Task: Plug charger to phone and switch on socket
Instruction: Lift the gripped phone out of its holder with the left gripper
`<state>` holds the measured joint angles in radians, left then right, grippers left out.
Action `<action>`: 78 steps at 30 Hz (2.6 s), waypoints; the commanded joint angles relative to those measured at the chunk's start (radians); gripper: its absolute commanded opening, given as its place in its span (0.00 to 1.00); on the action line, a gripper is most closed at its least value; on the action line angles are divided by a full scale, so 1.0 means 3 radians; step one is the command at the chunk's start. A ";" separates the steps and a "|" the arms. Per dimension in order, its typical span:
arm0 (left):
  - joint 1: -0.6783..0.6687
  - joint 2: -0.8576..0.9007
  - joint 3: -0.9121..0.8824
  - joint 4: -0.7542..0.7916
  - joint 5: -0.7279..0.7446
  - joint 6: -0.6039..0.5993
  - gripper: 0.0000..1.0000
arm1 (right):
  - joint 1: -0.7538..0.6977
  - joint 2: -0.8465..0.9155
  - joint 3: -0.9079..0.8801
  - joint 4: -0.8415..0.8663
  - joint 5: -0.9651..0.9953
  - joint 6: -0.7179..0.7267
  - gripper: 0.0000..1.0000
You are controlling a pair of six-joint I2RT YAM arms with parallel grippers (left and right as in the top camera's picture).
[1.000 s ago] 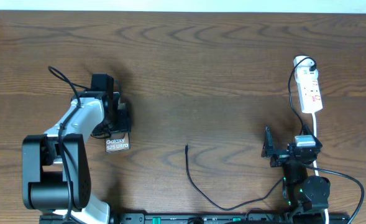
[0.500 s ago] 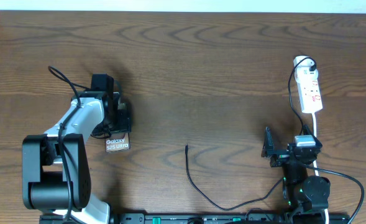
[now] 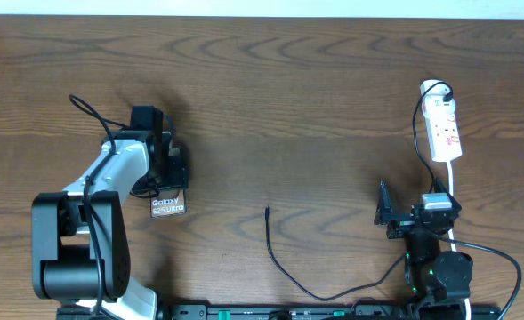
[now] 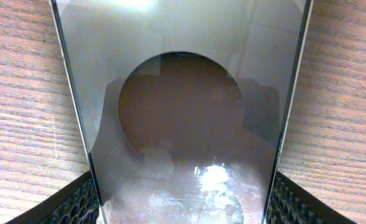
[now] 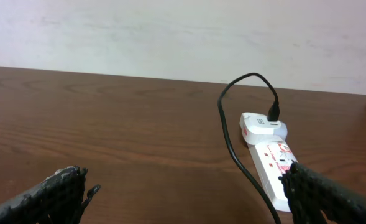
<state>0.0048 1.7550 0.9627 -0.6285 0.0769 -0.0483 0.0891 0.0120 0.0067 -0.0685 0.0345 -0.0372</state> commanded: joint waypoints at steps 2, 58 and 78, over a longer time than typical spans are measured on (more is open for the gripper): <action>-0.0005 0.0140 0.0004 -0.0052 0.0158 0.0005 0.07 | -0.0023 -0.0018 -0.0004 -0.0011 0.0027 -0.0039 0.99; -0.0004 -0.0036 0.0725 0.2323 0.4223 -0.4157 0.07 | -0.0023 -0.0018 -0.0004 -0.0011 0.0027 -0.0041 0.99; 0.0003 -0.0036 0.0725 0.3188 0.4782 -0.6494 0.07 | -0.0023 -0.0018 -0.0004 -0.0011 0.0027 -0.0041 0.99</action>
<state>0.0040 1.7802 1.1561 0.3183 1.4578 -1.8961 0.0891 0.0120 0.0067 -0.0685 0.0345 -0.0372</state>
